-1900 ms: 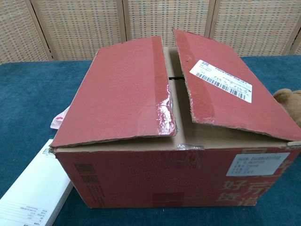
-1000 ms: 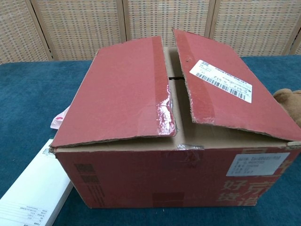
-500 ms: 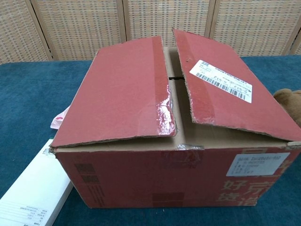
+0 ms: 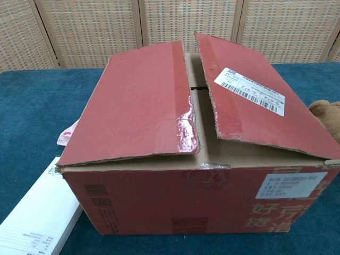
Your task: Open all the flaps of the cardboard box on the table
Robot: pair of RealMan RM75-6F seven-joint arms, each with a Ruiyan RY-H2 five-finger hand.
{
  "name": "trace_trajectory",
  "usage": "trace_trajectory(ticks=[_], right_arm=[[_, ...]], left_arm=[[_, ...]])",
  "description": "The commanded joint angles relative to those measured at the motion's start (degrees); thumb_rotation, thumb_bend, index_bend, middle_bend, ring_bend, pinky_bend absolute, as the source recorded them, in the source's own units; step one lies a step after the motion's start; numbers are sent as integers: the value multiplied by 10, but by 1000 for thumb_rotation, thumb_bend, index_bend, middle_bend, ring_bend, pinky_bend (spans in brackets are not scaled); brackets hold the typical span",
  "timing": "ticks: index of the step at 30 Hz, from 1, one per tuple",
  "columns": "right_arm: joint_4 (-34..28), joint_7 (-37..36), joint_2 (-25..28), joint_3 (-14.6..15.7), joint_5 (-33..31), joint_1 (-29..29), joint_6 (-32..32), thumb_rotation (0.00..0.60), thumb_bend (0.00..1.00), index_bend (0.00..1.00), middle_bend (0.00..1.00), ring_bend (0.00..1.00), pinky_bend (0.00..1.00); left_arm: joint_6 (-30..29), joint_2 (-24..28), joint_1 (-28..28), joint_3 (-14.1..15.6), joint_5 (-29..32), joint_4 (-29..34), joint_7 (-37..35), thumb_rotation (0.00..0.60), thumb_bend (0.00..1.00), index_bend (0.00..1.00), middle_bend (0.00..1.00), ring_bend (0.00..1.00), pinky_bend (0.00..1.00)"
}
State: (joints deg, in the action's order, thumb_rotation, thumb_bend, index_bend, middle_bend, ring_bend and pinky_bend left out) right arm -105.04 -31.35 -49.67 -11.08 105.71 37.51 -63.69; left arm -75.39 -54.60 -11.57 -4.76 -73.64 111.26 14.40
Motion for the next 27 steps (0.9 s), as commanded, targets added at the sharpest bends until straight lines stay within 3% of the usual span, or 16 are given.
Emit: trace_trajectory(ticks=[1,10,27], right_arm=[[-6,11,-6,2,2,20,21,600,1000,259,226,0,4],[-24,56,-19,6,-21,56,69,600,1000,260,226,0,4],[-47,140,-45,19,-69,96,136,600,1000,259,238,0,4]], left_arm=[[8,0,-5,0,9,4,10,600,435,4,0,0,0],[20,-4,-17,1,33,5,40,600,437,5,0,0,0],[27,-11,-25,7,32,-6,35,600,438,5,0,0,0]])
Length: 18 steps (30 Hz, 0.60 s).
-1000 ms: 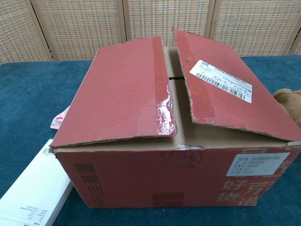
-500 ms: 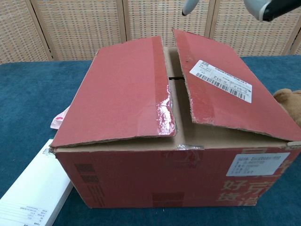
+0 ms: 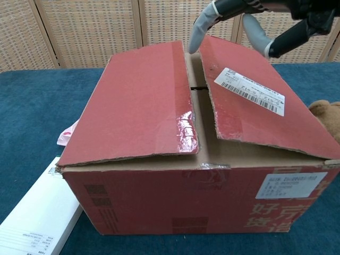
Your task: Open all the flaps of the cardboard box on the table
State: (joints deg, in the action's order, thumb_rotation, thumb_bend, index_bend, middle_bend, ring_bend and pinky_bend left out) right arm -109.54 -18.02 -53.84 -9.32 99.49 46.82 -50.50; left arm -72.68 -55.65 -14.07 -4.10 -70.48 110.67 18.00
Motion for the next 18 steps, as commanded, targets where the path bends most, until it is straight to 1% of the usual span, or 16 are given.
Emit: trace_trajectory(ticks=[1,18], right_arm=[[-2,10,-5,3,-10,4,5,600,1000,259,238,0,4],[5,55,-25,12,-41,20,29,600,1000,260,238,0,3]], left_arm=[[0,0,0,1,0,-1,-2,600,438,5,0,0,0],[0,0,4,7,6,-9,-14,600,439,5,0,0,0]])
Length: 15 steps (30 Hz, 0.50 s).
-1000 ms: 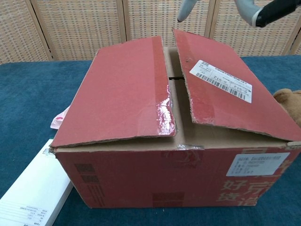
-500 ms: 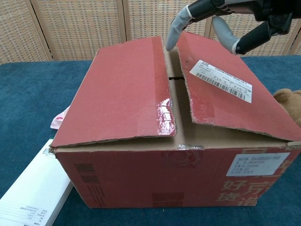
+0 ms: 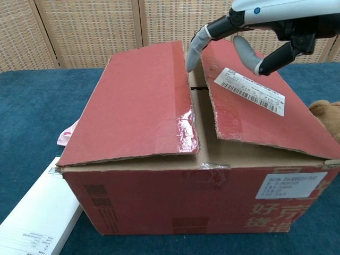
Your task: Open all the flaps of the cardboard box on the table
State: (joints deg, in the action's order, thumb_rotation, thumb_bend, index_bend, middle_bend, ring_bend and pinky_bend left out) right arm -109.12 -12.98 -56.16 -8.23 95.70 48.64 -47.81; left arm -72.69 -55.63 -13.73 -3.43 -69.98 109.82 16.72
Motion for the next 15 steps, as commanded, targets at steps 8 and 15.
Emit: trace_trajectory(ticks=[8,15], right_arm=[[10,23,-11,5,-17,7,10,600,1000,260,238,0,3],[12,42,-12,8,-23,7,10,600,1000,260,289,0,4]], left_arm=[[7,-3,-4,-1,10,1,0,600,439,5,0,0,0],[10,-4,-7,-1,13,1,0,600,440,5,0,0,0]])
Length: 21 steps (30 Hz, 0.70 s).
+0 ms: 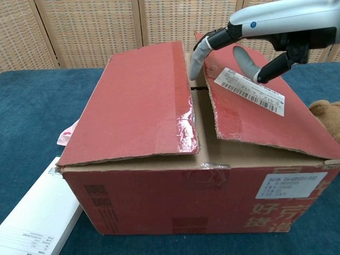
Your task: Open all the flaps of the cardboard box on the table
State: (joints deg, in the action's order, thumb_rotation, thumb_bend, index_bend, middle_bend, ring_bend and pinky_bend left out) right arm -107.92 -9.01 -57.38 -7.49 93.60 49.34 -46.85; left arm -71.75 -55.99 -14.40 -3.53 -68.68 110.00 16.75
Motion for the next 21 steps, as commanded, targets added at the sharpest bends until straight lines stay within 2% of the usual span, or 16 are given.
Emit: trace_trajectory(ticks=[1,12,17,21], right_arm=[[0,3,1,2,-3,0,1,600,1000,260,307,0,4],[-6,22,16,3,-6,-7,-13,600,1000,260,416,0,3],[-16,29,41,-2,-4,-14,-29,600,1000,260,426,0,4],[-29,35,85,-9,-4,-27,-51,600,1000,260,427,0,3]], left_arm=[[0,0,0,0,0,-1,-1,600,440,5,0,0,0],[-2,3,1,2,-5,-3,-9,600,440,5,0,0,0],[-5,5,2,2,-11,-3,-14,600,440,5,0,0,0],[-8,7,2,3,-18,-2,-17,600,440,5,0,0,0]])
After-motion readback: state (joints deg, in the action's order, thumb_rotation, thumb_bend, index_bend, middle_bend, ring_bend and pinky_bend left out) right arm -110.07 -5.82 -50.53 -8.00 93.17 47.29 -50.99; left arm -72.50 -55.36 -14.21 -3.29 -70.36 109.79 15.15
